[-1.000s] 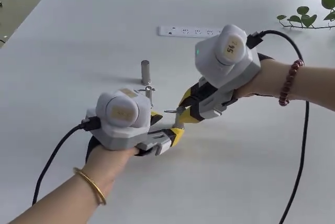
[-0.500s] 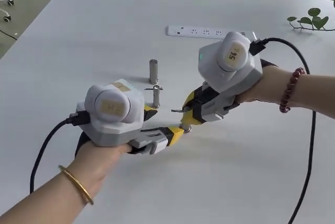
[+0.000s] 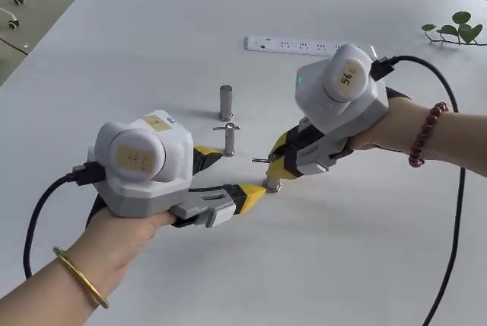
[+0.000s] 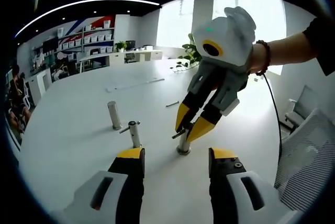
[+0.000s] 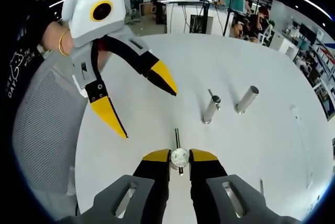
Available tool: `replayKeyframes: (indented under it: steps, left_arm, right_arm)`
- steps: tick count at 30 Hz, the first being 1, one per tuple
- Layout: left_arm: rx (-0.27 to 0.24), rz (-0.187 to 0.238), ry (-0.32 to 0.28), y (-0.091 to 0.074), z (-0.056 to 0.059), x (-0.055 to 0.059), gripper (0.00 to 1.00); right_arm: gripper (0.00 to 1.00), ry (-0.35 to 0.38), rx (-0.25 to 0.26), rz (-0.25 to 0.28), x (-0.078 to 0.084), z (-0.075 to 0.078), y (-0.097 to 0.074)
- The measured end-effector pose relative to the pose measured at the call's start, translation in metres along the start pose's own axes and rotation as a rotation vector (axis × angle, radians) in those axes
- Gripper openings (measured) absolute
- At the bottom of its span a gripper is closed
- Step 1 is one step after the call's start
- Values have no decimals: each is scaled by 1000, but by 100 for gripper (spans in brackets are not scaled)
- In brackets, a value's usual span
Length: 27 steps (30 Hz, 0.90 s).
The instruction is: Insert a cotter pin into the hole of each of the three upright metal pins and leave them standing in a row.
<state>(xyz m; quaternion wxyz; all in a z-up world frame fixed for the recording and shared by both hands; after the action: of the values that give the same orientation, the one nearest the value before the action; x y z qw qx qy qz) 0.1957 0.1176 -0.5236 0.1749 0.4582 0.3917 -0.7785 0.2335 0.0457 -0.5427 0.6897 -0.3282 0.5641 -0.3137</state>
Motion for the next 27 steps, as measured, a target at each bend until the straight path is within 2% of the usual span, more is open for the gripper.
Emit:
replayKeyframes:
  steps: [4, 7, 12, 15, 27]
  left_arm:
    - [-11, 8, 5, -7, -4, -2, 50]
    - [-25, 0, 36, -11, -6, -1, 53]
    - [-22, -10, 61, -15, -4, 2, 58]
    - [-24, 5, 60, -15, -4, 1, 67]
    - [-12, 34, 68, -14, -5, -3, 78]
  right_arm:
    - [8, -7, -10, 1, -1, -1, 0]
    - [8, -16, -15, -1, -1, -2, -1]
    - [8, -37, -19, -15, -1, -1, -3]
    - [8, -44, -15, -19, -2, 3, -7]
    - [8, -41, 9, -22, -1, 24, -11]
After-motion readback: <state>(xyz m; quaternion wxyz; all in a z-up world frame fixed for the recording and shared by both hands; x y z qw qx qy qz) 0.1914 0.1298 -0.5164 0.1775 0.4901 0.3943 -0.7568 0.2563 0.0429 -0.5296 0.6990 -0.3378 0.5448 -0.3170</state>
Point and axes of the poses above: the centre of the closed fingertips' face, and the gripper's own axes: y roughly forward along the fingers, z roughly to its right, x roughly out of its underside, the point moved 3 cm from there along -y, roughly backward along the fingers, and after that the axes turned 11 degrees about -y, right-handed, at the moved point
